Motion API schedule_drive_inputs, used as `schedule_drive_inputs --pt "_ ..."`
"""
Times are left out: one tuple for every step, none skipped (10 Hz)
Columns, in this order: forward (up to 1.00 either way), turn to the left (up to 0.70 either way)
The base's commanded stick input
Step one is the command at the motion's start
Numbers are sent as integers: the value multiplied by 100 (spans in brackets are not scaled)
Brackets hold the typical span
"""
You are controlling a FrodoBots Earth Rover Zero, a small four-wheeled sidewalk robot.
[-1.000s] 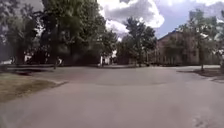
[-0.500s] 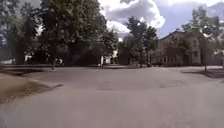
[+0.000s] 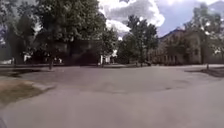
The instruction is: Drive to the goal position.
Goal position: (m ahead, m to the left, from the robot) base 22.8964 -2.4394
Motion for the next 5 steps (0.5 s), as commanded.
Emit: schedule_drive_inputs --pt "85 1" --pt "85 1" --pt "85 1" --pt "85 1" --pt "85 1"
